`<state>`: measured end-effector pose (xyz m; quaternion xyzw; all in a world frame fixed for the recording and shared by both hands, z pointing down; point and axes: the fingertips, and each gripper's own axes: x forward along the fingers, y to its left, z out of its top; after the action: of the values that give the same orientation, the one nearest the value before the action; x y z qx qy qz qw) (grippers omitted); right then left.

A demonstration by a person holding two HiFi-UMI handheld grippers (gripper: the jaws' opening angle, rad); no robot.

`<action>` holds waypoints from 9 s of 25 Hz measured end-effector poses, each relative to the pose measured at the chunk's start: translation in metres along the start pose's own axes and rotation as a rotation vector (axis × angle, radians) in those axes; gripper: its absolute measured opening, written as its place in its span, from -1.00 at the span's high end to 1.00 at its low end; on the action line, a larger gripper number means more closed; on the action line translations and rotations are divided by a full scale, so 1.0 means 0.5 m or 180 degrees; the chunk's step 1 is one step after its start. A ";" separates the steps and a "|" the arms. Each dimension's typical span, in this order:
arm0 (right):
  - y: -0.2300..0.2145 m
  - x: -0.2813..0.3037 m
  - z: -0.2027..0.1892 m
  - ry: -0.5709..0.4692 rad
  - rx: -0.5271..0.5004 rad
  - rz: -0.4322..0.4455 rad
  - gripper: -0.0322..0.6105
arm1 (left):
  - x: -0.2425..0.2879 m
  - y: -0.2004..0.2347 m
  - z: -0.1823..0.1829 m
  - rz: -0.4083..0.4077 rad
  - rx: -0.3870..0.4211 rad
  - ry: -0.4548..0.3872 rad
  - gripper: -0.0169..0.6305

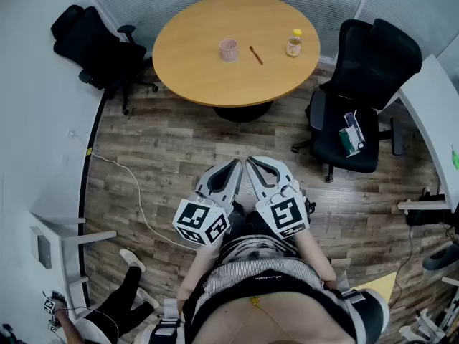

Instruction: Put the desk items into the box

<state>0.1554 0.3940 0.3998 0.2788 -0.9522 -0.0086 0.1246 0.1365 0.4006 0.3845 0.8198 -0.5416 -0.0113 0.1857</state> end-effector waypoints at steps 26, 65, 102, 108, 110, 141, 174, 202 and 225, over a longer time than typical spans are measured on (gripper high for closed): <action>-0.086 0.117 0.016 0.0014 0.0013 -0.0179 0.81 | 0.100 0.109 0.039 -0.0190 -0.0127 -0.0034 0.94; -0.164 0.458 0.070 0.0100 0.0083 -0.0402 0.81 | 0.220 0.415 0.147 -0.0470 -0.0117 0.0059 0.94; -0.446 0.647 0.098 0.0002 0.0114 -0.0075 0.81 | 0.526 0.528 0.251 -0.0226 -0.0087 0.0062 0.94; -0.486 0.659 0.100 -0.0025 0.0060 0.0029 0.81 | 0.565 0.529 0.263 -0.0130 -0.0096 0.0025 0.94; -0.498 0.660 0.097 -0.0034 0.0067 0.0081 0.81 | 0.579 0.528 0.263 -0.0091 -0.0105 0.0014 0.94; -0.648 0.699 0.091 -0.0045 0.0215 -0.0375 0.81 | 0.725 0.561 0.303 -0.0410 -0.0029 0.0109 0.95; -0.541 0.930 0.112 0.0214 0.0485 -0.1481 0.81 | 0.675 0.839 0.337 -0.1391 0.0033 0.0521 0.95; -0.640 0.880 0.104 0.0215 0.0368 -0.1066 0.81 | 0.755 0.757 0.329 -0.1125 -0.0024 0.0495 0.94; -0.725 0.846 0.045 0.0388 0.0391 -0.1228 0.81 | 0.738 0.775 0.326 -0.0837 -0.0062 0.0461 0.94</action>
<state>-0.0025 -0.1389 0.4453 0.4630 -0.8706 0.0426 0.1608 -0.0892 -0.1096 0.4230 0.8805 -0.4145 0.0183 0.2291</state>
